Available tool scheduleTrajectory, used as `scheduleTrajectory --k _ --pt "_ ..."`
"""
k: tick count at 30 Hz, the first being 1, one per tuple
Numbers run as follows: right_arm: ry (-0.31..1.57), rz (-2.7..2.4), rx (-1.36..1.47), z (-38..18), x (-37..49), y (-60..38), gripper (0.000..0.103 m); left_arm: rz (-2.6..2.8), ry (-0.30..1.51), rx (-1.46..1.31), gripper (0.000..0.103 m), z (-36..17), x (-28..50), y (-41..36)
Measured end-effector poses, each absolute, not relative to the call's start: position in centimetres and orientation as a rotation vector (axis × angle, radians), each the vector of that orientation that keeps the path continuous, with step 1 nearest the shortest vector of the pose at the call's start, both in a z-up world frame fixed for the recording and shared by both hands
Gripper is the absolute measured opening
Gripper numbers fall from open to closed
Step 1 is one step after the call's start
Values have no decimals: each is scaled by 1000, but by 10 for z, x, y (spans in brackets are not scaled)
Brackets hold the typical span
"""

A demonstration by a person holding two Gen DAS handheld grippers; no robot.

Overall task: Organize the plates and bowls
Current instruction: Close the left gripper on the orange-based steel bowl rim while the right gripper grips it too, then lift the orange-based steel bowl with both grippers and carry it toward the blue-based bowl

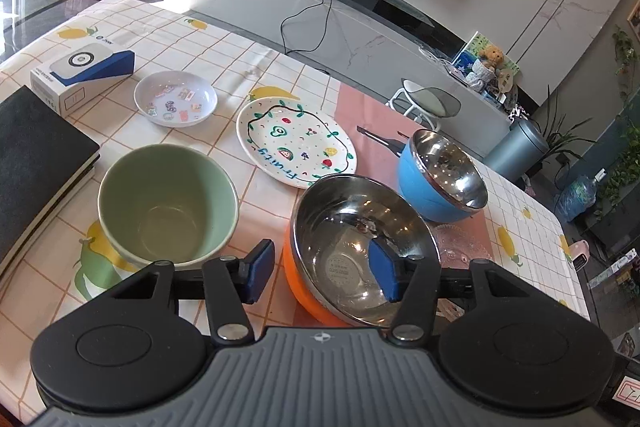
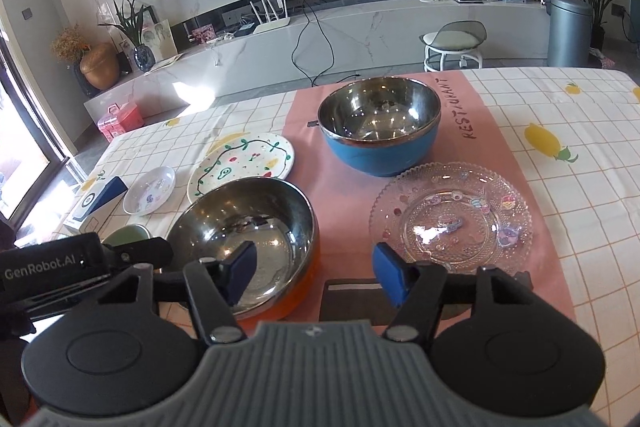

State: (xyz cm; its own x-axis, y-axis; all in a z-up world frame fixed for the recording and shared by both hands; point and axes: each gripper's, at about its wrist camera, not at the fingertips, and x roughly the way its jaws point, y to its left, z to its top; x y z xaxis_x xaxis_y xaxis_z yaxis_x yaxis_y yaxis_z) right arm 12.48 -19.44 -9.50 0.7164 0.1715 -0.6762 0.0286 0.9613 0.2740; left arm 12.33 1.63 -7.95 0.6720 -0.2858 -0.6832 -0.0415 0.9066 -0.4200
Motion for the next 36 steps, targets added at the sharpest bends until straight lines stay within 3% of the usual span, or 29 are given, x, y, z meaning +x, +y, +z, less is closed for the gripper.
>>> scheduleTrajectory --k 3,10,18,36 --pt "799 76 308 -101 132 -192 53 -129 831 -453 56 -87 128 17" --pt "826 74 339 -113 143 -190 38 -111 852 -423 31 -97 139 12" --pt "845 87 353 -120 148 -187 20 -84 863 -411 12 -98 143 13" --pt "831 140 382 -89 113 -185 17 -58 814 -421 11 -62 96 27"
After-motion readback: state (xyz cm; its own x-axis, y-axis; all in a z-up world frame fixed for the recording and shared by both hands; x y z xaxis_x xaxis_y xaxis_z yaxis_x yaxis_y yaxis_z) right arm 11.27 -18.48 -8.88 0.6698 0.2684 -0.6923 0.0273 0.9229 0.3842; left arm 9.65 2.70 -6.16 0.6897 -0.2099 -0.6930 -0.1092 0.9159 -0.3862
